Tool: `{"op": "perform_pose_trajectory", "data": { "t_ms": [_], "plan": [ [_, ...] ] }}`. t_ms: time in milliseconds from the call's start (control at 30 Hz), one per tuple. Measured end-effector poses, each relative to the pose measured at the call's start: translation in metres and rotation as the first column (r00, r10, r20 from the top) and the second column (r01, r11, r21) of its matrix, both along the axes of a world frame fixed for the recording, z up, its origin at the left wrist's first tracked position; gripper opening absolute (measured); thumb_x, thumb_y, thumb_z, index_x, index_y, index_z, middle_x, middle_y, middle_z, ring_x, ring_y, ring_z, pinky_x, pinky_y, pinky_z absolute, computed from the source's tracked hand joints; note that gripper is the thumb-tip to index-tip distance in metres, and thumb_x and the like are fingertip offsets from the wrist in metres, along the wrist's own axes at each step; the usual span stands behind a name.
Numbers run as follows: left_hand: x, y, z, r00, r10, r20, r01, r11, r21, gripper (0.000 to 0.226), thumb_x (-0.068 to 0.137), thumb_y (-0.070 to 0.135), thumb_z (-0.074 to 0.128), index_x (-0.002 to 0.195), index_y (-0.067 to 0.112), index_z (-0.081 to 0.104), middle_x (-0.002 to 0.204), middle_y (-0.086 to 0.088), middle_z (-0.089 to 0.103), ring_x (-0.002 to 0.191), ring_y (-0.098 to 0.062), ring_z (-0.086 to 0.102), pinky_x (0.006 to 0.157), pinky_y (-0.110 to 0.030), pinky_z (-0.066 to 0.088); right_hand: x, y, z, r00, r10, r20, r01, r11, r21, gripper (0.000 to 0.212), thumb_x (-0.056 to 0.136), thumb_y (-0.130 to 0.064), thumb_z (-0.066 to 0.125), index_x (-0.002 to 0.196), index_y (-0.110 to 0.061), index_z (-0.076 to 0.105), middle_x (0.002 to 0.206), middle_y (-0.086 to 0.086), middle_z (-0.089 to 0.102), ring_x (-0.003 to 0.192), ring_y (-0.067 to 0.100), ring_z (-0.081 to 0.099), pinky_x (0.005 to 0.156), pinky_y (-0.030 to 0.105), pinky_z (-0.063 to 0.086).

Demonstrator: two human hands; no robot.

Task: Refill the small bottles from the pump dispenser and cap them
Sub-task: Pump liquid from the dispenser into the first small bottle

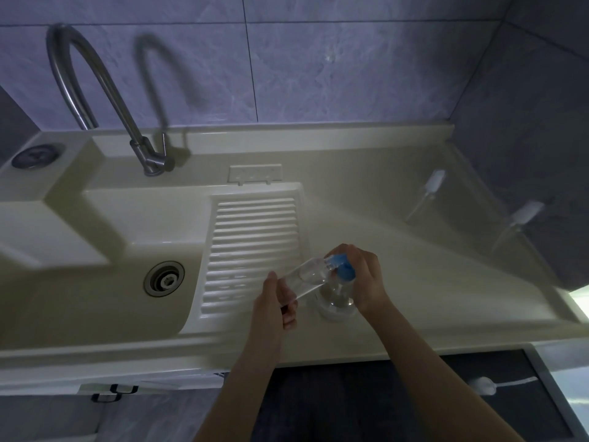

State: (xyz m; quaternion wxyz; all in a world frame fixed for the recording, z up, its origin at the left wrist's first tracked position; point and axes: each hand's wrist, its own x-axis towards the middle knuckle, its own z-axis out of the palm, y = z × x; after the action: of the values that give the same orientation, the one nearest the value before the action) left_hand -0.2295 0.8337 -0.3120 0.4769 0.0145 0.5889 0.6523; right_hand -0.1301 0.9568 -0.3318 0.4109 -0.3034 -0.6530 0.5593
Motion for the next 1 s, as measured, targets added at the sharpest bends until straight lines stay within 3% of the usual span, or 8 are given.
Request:
{"op": "perform_pose_trajectory", "data": {
  "t_ms": [133, 233, 400, 500, 567, 667, 867, 1000],
  "plan": [
    [0.0, -0.001, -0.002, 1.0, -0.001, -0.009, 0.0, 1.0, -0.008, 0.052, 0.101, 0.035, 0.032, 0.056, 0.009, 0.04, 0.043, -0.001, 0.042, 0.032, -0.009, 0.027, 0.039, -0.017, 0.02, 0.001, -0.001, 0.001, 1.0, 0.018, -0.024, -0.017, 0.999, 0.037, 0.043, 0.086, -0.036, 0.038, 0.063, -0.01, 0.064, 0.063, 0.016, 0.061, 0.059, 0.03, 0.054, 0.059, 0.041, 0.04],
    [0.0, -0.002, -0.004, 1.0, -0.001, -0.007, 0.001, 1.0, -0.007, 0.052, 0.101, 0.035, 0.033, 0.056, 0.01, 0.041, 0.043, -0.001, 0.042, 0.033, -0.009, 0.026, 0.039, -0.016, 0.021, 0.002, -0.001, -0.001, 0.999, 0.026, -0.031, -0.025, 0.999, 0.029, 0.044, 0.086, -0.037, 0.039, 0.062, -0.01, 0.064, 0.062, 0.018, 0.06, 0.057, 0.031, 0.053, 0.058, 0.041, 0.04],
    [0.001, -0.002, -0.003, 1.0, -0.008, -0.008, 0.008, 1.0, 0.001, 0.051, 0.1, 0.036, 0.033, 0.057, 0.01, 0.041, 0.044, -0.002, 0.042, 0.032, -0.009, 0.028, 0.037, -0.016, 0.023, 0.001, 0.0, -0.004, 0.998, -0.034, 0.046, 0.033, 0.999, 0.028, 0.066, 0.084, -0.075, 0.039, 0.063, -0.02, 0.068, 0.063, 0.024, 0.06, 0.06, 0.042, 0.054, 0.06, 0.052, 0.043],
    [0.001, -0.002, -0.002, 1.0, -0.011, -0.009, 0.011, 1.0, 0.005, 0.052, 0.1, 0.036, 0.033, 0.057, 0.01, 0.042, 0.044, -0.002, 0.042, 0.031, -0.008, 0.029, 0.036, -0.016, 0.023, 0.002, -0.002, -0.001, 0.998, -0.048, 0.045, 0.046, 0.998, 0.035, 0.066, 0.08, -0.081, 0.037, 0.062, -0.027, 0.07, 0.062, 0.022, 0.062, 0.059, 0.041, 0.056, 0.059, 0.049, 0.044],
    [0.001, -0.003, -0.002, 1.0, -0.015, -0.01, 0.015, 1.0, 0.009, 0.052, 0.1, 0.036, 0.032, 0.058, 0.009, 0.043, 0.043, -0.001, 0.042, 0.031, -0.008, 0.028, 0.036, -0.016, 0.023, 0.002, -0.003, -0.001, 0.999, -0.044, 0.031, 0.043, 0.999, 0.022, 0.074, 0.08, -0.081, 0.038, 0.064, -0.016, 0.07, 0.064, 0.028, 0.06, 0.06, 0.044, 0.056, 0.06, 0.051, 0.045],
    [0.001, -0.002, -0.002, 1.0, -0.016, -0.017, 0.016, 1.0, 0.012, 0.051, 0.101, 0.035, 0.032, 0.058, 0.009, 0.043, 0.042, -0.001, 0.041, 0.031, -0.008, 0.028, 0.035, -0.016, 0.023, 0.003, -0.001, -0.005, 0.998, -0.041, 0.039, 0.041, 0.999, 0.004, 0.083, 0.082, -0.076, 0.041, 0.067, 0.002, 0.065, 0.066, 0.034, 0.056, 0.061, 0.047, 0.054, 0.061, 0.055, 0.044],
    [-0.001, 0.0, -0.005, 1.0, -0.004, -0.002, 0.004, 1.0, -0.001, 0.054, 0.101, 0.035, 0.032, 0.056, 0.008, 0.043, 0.041, -0.001, 0.042, 0.03, -0.008, 0.027, 0.036, -0.015, 0.021, 0.002, -0.001, 0.002, 1.0, -0.01, -0.019, 0.01, 1.0, -0.003, 0.039, 0.083, -0.04, 0.043, 0.059, -0.018, 0.066, 0.064, 0.024, 0.059, 0.06, 0.042, 0.052, 0.06, 0.053, 0.04],
    [-0.001, 0.001, -0.008, 1.0, -0.009, 0.01, 0.009, 1.0, -0.006, 0.053, 0.101, 0.036, 0.031, 0.057, 0.008, 0.042, 0.04, -0.001, 0.042, 0.029, -0.008, 0.026, 0.036, -0.014, 0.021, 0.002, -0.002, 0.006, 0.998, 0.013, -0.057, -0.014, 1.0, -0.005, 0.036, 0.083, -0.036, 0.044, 0.058, -0.026, 0.067, 0.063, 0.025, 0.057, 0.058, 0.037, 0.05, 0.057, 0.047, 0.038]
  ]
}}
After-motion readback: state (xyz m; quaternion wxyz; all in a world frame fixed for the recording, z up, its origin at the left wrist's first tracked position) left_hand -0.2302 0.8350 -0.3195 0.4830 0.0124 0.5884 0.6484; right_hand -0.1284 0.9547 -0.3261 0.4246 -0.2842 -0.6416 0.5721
